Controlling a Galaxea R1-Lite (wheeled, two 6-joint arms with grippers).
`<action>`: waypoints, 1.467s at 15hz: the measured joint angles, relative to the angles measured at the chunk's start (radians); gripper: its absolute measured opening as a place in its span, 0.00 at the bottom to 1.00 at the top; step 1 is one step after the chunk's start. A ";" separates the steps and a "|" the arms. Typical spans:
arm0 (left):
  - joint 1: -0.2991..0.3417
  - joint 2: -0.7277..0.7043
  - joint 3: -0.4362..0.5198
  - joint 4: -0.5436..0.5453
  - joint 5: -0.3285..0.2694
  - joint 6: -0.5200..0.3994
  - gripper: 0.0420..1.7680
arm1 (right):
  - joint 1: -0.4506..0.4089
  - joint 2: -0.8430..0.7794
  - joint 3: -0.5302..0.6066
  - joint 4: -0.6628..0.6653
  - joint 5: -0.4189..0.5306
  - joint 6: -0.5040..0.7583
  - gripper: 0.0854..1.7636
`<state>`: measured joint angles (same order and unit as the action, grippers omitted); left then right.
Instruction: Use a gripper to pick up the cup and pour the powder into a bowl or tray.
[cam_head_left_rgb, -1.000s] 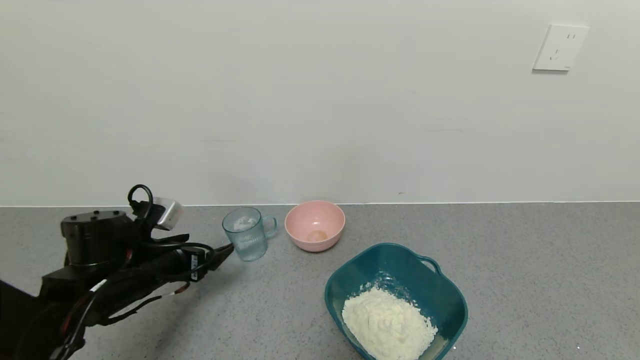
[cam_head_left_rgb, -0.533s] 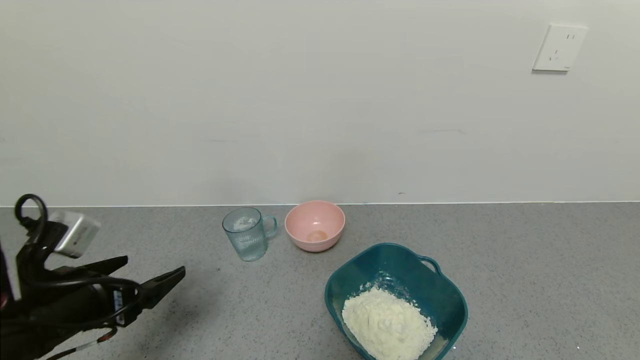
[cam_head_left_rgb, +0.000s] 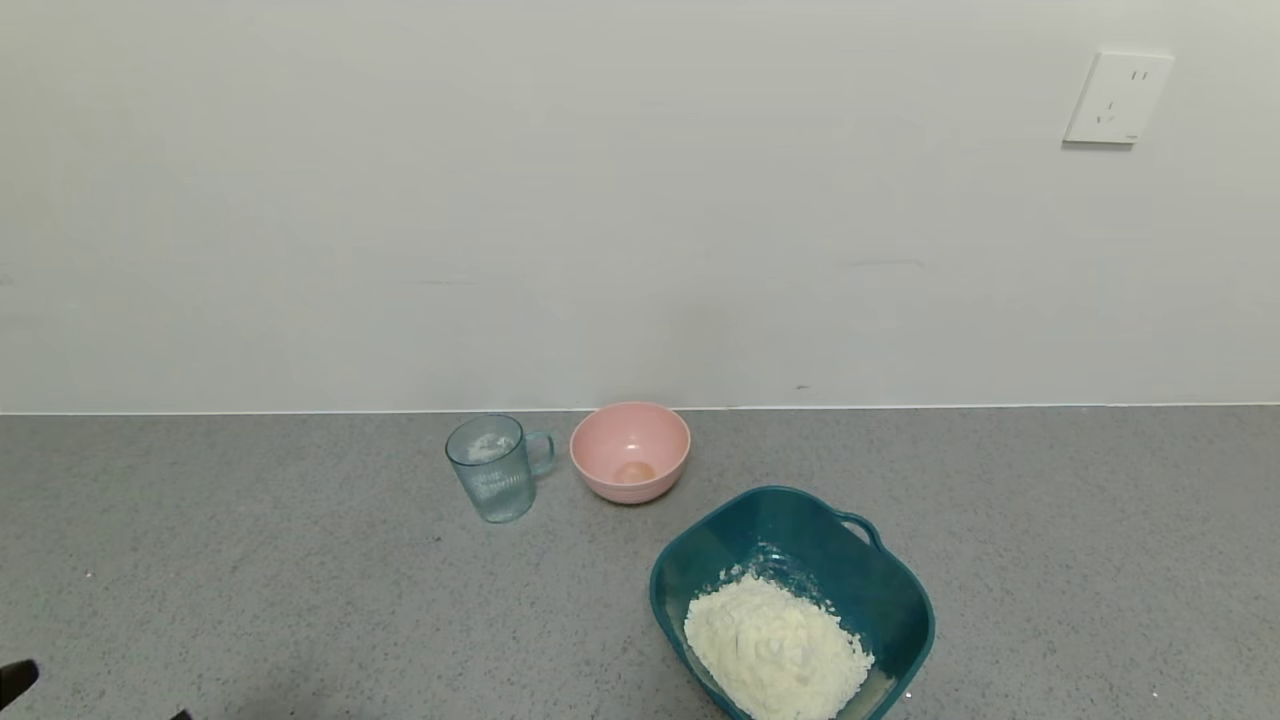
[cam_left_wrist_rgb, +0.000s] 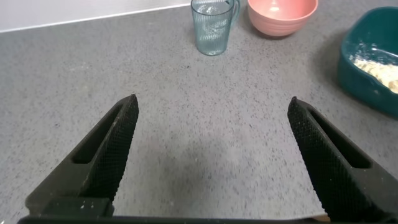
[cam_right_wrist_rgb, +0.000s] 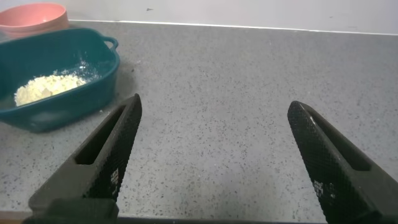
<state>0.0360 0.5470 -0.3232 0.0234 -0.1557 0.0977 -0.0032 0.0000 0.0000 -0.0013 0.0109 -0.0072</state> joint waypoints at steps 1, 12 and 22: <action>-0.001 -0.083 -0.005 0.064 -0.001 0.003 0.97 | 0.000 0.000 0.000 0.000 0.000 -0.001 0.97; -0.036 -0.513 0.126 0.062 -0.001 -0.003 0.97 | 0.000 0.000 0.000 0.000 0.000 0.000 0.97; -0.036 -0.548 0.316 -0.093 0.093 0.002 0.97 | 0.000 0.000 0.000 -0.001 0.000 0.000 0.97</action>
<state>0.0000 -0.0013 -0.0072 -0.0696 -0.0630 0.1000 -0.0032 0.0000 0.0000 -0.0019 0.0111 -0.0072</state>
